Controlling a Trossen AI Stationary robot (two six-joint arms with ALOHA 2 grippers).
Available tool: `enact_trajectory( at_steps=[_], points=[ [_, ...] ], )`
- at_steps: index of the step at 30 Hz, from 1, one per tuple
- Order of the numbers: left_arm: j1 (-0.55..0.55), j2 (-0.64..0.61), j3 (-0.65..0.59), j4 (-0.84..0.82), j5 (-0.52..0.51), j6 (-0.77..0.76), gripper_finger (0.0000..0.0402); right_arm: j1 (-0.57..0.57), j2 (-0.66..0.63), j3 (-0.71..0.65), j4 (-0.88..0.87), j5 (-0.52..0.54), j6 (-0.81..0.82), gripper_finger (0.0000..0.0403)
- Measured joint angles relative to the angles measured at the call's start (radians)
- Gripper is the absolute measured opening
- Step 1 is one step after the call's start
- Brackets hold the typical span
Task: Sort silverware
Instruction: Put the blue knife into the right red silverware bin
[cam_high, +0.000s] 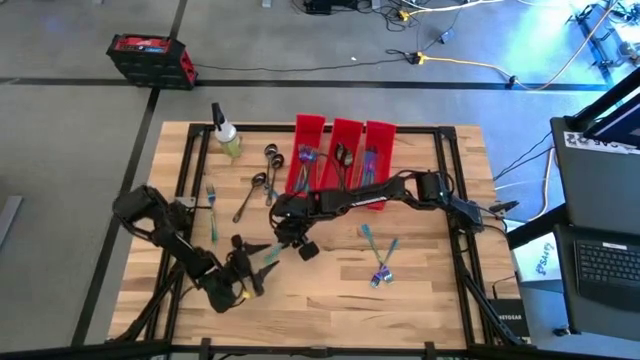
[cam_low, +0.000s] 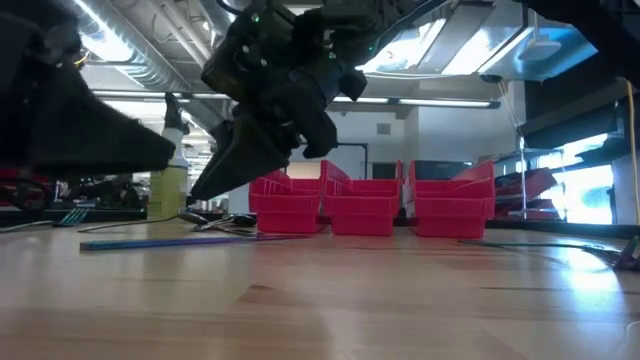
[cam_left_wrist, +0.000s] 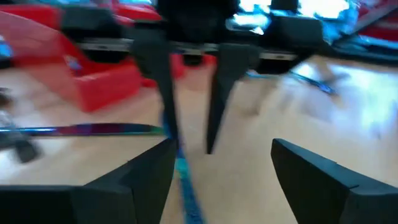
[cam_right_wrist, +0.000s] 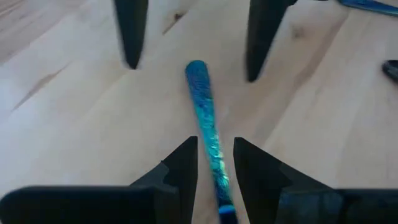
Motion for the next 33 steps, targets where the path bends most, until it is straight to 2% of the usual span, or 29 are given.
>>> enact_trajectory(
  at_steps=[3, 7, 11, 17, 23, 28, 33],
  points=[
    [-0.015, 0.036, 0.0, -0.001, -0.088, -0.046, 0.0267, 0.002, 0.0, 0.0, -0.003, -0.002, -0.003, 0.0088],
    [-0.025, 0.128, 0.019, -0.004, -0.098, -0.085, 0.0272, 0.007, 0.0, 0.0, -0.007, 0.009, -0.001, 0.0088],
    [-0.017, 0.25, 0.078, -0.002, -0.141, -0.212, 0.0269, 0.004, 0.0, 0.0, -0.009, 0.087, 0.003, 0.0088],
    [0.005, 0.362, 0.177, -0.002, -0.197, -0.205, 0.0268, 0.005, 0.0, 0.0, -0.016, 0.082, 0.023, 0.0088],
    [0.041, 0.375, 0.194, 0.007, -0.174, -0.153, 0.0268, 0.005, 0.0, 0.0, -0.022, 0.063, 0.025, 0.0088],
    [0.087, 0.362, 0.193, 0.007, -0.051, -0.092, 0.0268, 0.005, 0.0, 0.0, -0.03, 0.059, 0.026, 0.0088],
    [0.121, 0.348, 0.193, 0.004, -0.015, -0.071, 0.0268, 0.005, 0.0, 0.0, -0.052, 0.057, 0.027, 0.0088]
  ],
)
